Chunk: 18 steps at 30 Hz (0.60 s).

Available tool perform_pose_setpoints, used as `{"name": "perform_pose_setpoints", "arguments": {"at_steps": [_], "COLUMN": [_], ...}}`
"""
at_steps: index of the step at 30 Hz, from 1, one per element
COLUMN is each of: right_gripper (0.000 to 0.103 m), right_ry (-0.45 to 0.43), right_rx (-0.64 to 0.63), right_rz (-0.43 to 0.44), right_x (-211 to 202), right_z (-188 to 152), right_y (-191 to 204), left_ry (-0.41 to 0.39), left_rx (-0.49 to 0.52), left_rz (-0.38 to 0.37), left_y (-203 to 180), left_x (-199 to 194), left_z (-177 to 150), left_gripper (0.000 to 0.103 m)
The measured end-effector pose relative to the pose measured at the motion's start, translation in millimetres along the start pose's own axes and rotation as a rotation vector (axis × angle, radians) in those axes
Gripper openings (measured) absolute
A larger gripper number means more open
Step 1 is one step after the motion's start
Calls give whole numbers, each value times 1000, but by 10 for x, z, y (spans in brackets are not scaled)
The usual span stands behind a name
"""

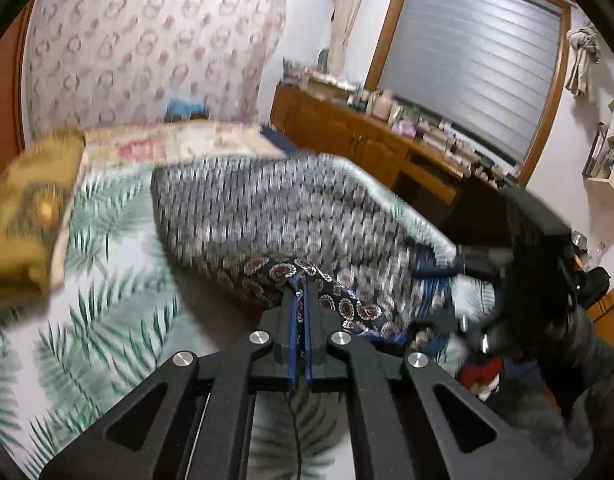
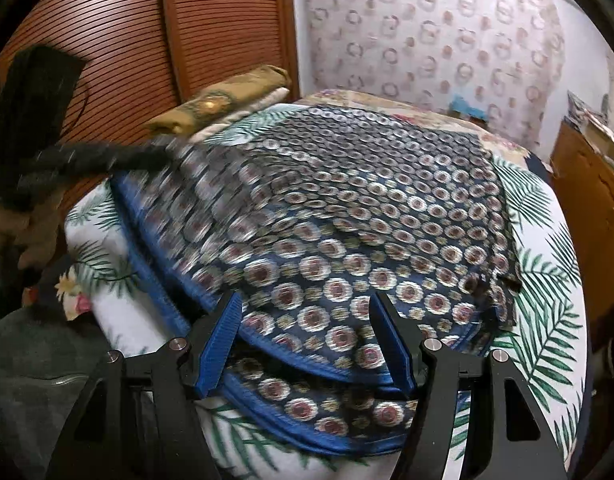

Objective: Fold small clothes
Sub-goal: 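Grasp the blue-trimmed robe edge with both tools and lift it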

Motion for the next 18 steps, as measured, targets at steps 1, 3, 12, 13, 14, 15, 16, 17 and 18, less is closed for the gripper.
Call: {"name": "perform_pose_setpoints", "arguments": {"at_steps": [1, 3, 12, 13, 14, 15, 16, 17, 18], "right_gripper": [68, 68, 68, 68, 68, 69, 71, 76, 79], "right_ry": [-4, -10, 19, 19, 18, 21, 26, 33, 42], "right_rx": [-10, -30, -36, -33, -36, -41, -48, -56, -59], "right_rz": [8, 22, 0, 4, 4, 1, -1, 0, 0], "right_x": [-26, -68, -73, -67, -59, -39, -24, 2, 39], "right_z": [15, 42, 4, 1, 0, 1, -7, -23, -38], "right_y": [40, 117, 99, 98, 109, 122, 131, 140, 130], "left_ry": [-12, -29, -67, -65, -63, -61, -59, -54, -49], "left_rx": [5, 8, -3, -4, -3, 1, 4, 4, 1], "left_rz": [2, 5, 47, 53, 60, 72, 81, 88, 92], "left_y": [-14, -29, 81, 102, 123, 144, 160, 183, 207], "left_x": [11, 47, 209, 225, 248, 277, 296, 321, 345], "left_z": [76, 220, 529, 534, 540, 531, 533, 527, 520], "left_gripper": [3, 3, 3, 3, 3, 3, 3, 3, 3]}}
Point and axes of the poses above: each gripper's, at about its wrist camera, not at the fingertips, and x roughly the way its jaws point, y to its left, z to its top, the point moved 8 cm from there along x, roughly the way its jaws point, and after that the axes turned 10 degrees about -x, right-handed, at the moved point
